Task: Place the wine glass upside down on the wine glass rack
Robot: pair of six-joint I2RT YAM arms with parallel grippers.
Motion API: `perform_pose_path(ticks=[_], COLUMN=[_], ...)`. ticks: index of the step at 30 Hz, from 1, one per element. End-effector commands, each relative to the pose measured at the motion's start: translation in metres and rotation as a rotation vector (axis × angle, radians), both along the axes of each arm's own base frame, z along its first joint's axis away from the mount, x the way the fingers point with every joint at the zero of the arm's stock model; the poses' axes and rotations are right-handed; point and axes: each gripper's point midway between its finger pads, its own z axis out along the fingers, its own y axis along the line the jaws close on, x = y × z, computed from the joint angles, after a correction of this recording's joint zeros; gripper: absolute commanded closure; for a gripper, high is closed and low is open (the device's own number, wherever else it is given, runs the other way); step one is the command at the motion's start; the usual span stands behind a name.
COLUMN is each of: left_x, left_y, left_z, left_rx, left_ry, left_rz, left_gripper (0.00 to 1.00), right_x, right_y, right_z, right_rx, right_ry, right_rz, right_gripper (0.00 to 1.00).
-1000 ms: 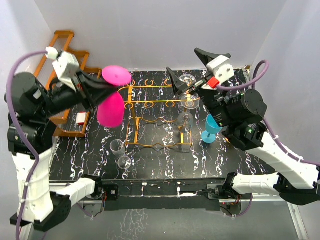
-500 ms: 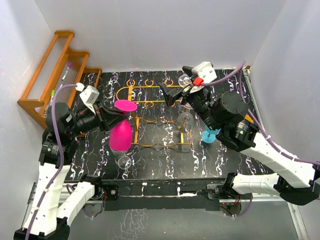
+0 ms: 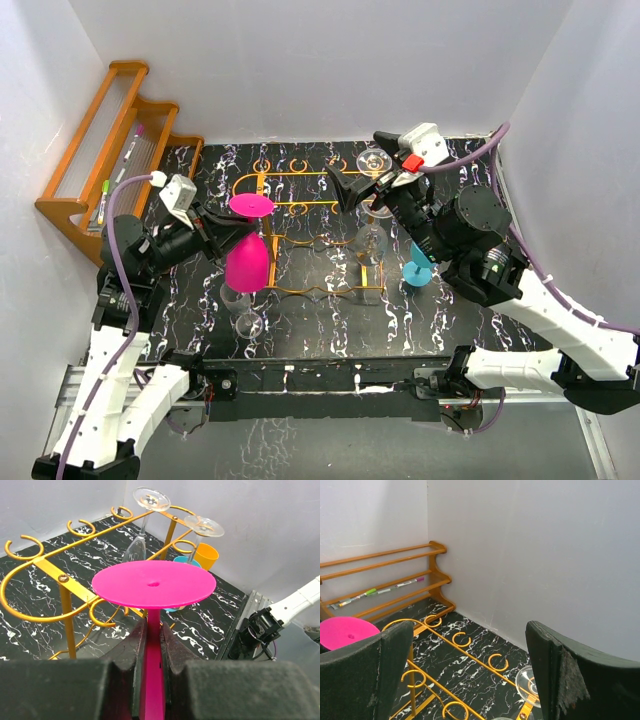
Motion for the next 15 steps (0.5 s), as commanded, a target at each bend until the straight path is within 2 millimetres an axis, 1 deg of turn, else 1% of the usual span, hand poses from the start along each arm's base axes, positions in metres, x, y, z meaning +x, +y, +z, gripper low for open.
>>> perform_pose_path(ticks=[1, 6, 15], left_x=[0.007, 0.005, 0.014], left_y=[-0.001, -0.004, -0.004], left_z=[0.003, 0.002, -0.015], left_rx=[-0.035, -0.094, -0.083], left_ry=[-0.032, -0.039, -0.006], left_rz=[0.013, -0.003, 0.014], left_gripper=[1.0, 1.0, 1.0], right_x=[-0.006, -0.005, -0.006], right_y=[-0.012, -0.015, -0.019], right_z=[0.016, 0.015, 0.017], right_rx=[0.051, 0.04, 0.038], right_ry=[-0.025, -0.027, -0.036], right_rz=[-0.009, -0.025, -0.031], right_gripper=[0.02, 0.02, 0.02])
